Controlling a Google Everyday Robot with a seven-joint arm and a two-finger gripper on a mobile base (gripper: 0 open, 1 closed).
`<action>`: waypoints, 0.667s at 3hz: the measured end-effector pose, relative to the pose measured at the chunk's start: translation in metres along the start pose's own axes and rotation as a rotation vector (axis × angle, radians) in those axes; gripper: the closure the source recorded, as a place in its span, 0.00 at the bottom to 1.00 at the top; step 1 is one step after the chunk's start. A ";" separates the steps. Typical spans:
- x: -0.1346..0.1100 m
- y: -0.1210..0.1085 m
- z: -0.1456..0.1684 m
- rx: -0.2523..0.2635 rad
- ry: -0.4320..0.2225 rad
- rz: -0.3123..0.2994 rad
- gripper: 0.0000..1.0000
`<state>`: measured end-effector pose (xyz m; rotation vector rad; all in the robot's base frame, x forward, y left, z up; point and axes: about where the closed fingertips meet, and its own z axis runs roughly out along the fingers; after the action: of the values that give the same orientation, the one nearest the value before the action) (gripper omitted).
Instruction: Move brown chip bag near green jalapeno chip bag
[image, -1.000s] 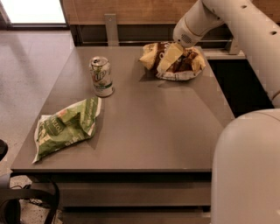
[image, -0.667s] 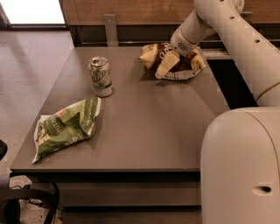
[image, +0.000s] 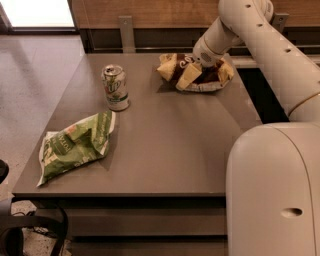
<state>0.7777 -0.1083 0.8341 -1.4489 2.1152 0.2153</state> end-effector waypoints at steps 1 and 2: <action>0.000 0.001 0.005 -0.007 0.002 0.000 0.65; -0.002 0.001 0.002 -0.008 0.002 0.000 0.96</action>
Offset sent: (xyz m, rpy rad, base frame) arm 0.0004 0.0019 -0.0032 -0.0001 0.0045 0.0025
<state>0.7783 -0.1052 0.8338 -1.4550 2.1184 0.2225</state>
